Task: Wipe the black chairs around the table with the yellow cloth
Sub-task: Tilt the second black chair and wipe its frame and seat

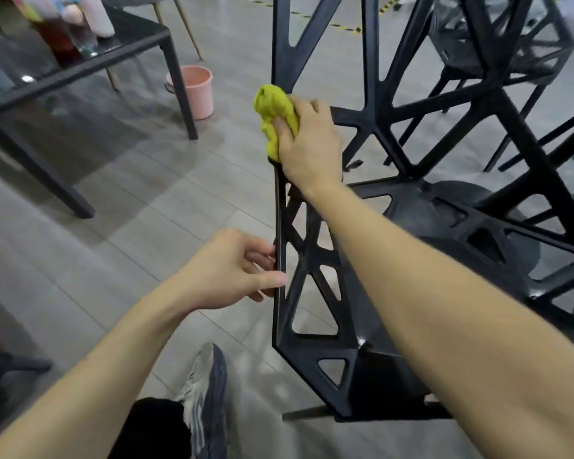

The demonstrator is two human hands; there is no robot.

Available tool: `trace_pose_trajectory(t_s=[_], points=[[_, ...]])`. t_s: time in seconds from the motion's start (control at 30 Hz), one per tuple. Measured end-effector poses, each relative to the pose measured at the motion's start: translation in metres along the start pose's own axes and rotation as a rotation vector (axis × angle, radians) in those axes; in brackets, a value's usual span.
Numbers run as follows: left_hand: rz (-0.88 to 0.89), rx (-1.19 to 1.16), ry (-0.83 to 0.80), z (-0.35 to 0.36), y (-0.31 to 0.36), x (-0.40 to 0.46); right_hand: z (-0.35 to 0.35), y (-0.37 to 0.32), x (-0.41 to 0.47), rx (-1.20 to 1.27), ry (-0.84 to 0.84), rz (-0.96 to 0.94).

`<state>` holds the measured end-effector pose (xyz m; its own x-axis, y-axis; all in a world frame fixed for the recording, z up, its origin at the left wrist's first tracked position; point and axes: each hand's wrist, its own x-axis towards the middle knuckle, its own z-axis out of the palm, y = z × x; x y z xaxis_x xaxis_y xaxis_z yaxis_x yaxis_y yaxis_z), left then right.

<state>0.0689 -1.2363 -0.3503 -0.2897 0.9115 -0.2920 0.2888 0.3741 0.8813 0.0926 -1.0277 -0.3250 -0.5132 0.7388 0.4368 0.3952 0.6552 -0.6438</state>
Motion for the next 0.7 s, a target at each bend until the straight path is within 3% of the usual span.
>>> trace_pose_trajectory(t_s=[0.17,0.27,0.37,0.43,0.57,0.63,0.7], points=[[-0.033,0.023,-0.062,-0.007,0.000,0.009,-0.037,0.019,-0.120,0.042,-0.078,-0.051],[-0.039,0.015,-0.065,-0.004,0.000,0.010,-0.026,0.012,-0.053,-0.018,-0.102,-0.050],[-0.035,-0.009,-0.057,-0.006,-0.002,0.008,-0.001,0.001,0.017,-0.013,-0.014,0.043],[-0.052,-0.012,-0.046,-0.009,-0.003,0.008,0.006,0.001,-0.008,0.040,-0.009,0.100],[-0.050,0.025,-0.045,-0.007,0.000,0.010,-0.029,0.012,-0.125,0.130,-0.125,-0.034],[-0.046,0.040,-0.046,-0.005,0.001,0.010,-0.035,0.017,-0.107,0.104,-0.164,-0.126],[-0.046,0.034,-0.053,-0.003,0.001,0.009,-0.023,0.015,-0.051,0.060,-0.079,-0.120]])
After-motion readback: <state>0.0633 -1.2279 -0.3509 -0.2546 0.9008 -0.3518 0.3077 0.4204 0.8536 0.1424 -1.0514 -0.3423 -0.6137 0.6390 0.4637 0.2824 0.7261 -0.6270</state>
